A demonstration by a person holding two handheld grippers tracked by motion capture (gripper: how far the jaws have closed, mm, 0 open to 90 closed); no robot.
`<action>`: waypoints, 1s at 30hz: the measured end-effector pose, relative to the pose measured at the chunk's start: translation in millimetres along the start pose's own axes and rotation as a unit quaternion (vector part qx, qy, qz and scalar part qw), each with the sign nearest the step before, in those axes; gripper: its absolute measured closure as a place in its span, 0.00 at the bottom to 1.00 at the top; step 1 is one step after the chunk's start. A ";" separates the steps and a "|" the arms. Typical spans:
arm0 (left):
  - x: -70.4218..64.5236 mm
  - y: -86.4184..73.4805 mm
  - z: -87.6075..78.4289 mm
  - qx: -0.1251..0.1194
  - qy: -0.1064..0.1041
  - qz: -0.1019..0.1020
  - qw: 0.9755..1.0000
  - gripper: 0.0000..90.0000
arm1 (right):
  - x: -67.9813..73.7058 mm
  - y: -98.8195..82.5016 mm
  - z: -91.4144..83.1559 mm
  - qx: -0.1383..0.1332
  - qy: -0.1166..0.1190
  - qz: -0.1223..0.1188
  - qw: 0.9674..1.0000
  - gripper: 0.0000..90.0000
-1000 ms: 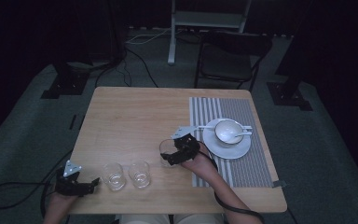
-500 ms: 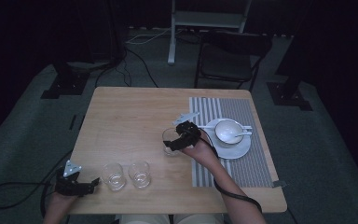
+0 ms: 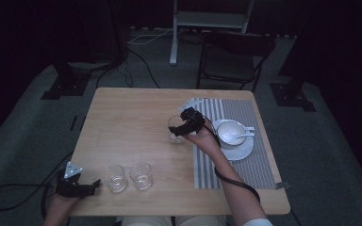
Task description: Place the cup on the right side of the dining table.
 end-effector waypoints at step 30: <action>0.2 0.0 0.0 0.000 -0.001 0.001 1.000 0.01 | -145.6 8.9 -34.6 0.025 -0.178 0.099 0.979 0.20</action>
Point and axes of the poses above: each handheld gripper's, and its own axes: z roughly forward along the jaws, y roughly out of its top, x roughly to its left, the point moved 4 cm from there along z, roughly forward along the jaws, and after that the axes turned 3 degrees about y, right-handed, at the moved point
